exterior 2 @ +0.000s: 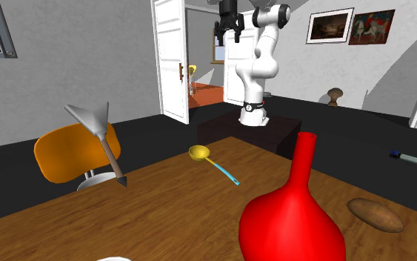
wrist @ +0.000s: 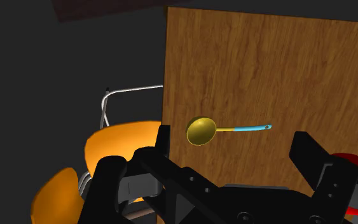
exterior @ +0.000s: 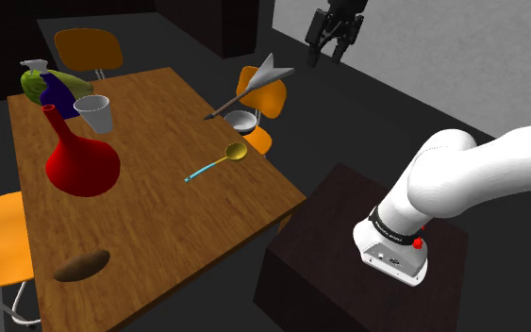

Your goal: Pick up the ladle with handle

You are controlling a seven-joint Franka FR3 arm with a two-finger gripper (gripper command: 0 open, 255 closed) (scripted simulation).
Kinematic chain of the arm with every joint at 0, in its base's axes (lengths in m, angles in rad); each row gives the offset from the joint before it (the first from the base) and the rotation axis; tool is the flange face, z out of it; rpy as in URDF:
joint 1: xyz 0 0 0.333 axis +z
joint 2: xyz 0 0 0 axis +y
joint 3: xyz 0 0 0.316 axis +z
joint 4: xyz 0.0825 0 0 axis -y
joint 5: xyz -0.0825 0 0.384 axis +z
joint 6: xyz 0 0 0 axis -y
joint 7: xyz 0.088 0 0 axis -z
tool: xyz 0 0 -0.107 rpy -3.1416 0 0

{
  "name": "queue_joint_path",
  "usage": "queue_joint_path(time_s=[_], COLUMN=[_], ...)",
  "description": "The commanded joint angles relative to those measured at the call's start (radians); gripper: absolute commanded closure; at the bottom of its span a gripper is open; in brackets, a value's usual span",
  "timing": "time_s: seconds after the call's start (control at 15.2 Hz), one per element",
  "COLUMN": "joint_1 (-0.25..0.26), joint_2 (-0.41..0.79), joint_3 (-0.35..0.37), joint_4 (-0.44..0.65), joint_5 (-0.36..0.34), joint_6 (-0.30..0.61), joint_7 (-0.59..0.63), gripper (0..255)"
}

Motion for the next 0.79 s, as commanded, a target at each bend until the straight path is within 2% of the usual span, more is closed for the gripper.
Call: queue_joint_path(time_s=[0.0, 0.73], joint_1=[0.0, 0.002], joint_2=[0.0, 0.255], joint_3=[0.0, -0.007], joint_4=[0.0, -0.128], joint_5=[0.0, 0.011], joint_6=[0.0, 0.366], joint_7=[0.0, -0.032], gripper=[0, 0])
